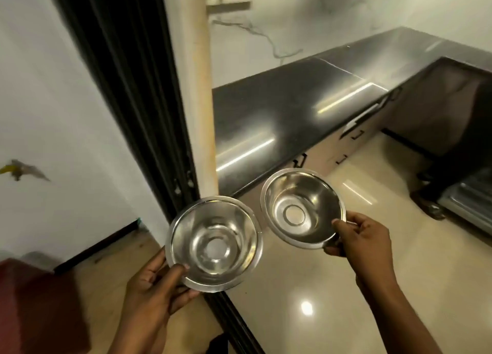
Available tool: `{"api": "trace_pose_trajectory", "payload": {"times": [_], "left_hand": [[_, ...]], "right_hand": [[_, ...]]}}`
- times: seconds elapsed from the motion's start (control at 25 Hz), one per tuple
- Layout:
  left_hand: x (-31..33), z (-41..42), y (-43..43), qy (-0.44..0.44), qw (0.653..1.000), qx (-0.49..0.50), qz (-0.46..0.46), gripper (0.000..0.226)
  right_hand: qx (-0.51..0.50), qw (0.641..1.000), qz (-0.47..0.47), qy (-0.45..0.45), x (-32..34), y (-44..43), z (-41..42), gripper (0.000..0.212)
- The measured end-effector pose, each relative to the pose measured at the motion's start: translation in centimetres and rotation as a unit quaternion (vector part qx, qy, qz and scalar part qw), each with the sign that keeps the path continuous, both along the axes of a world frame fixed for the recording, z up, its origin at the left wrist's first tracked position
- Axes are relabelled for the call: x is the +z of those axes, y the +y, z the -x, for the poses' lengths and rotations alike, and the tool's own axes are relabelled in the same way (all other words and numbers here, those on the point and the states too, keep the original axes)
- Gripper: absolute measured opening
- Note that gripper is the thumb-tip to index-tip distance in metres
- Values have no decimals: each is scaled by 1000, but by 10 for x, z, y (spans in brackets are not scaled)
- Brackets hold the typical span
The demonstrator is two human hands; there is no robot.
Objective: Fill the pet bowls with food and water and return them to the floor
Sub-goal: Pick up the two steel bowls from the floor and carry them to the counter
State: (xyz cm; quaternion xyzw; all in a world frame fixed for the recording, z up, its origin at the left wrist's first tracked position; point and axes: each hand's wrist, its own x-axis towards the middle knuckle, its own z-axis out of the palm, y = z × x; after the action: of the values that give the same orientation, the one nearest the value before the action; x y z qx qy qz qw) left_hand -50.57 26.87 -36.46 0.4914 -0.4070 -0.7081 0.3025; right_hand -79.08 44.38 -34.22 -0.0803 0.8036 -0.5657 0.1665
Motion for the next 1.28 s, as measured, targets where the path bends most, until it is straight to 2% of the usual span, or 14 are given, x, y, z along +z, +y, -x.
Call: {"api": "trace_pose_trajectory", "payload": {"times": [0.2,0.48,0.8,0.92,1.12,1.28], "left_hand": [[3,91,0,-8,994,-108,-2,41],[5,226,-5,-12,989,-148,30,39],[4,374,12,-7,997,-82,16,36],[4,410,6,-4,999,-38,23,35],[1,453,-32,11,999,34,18,37],[-13,488,-80,18,995,97,26,39]], "right_hand": [[-115,993,11,-5,1,46,62,19],[-154,988,12,-14,-7,80,181,21],[-87,996,5,-28,-8,80,346,20],[-59,998,-4,-22,-6,62,398,29],[4,1000,-6,-22,-11,-9,468,32],[55,998,-4,-17,-24,-87,514,20]]}}
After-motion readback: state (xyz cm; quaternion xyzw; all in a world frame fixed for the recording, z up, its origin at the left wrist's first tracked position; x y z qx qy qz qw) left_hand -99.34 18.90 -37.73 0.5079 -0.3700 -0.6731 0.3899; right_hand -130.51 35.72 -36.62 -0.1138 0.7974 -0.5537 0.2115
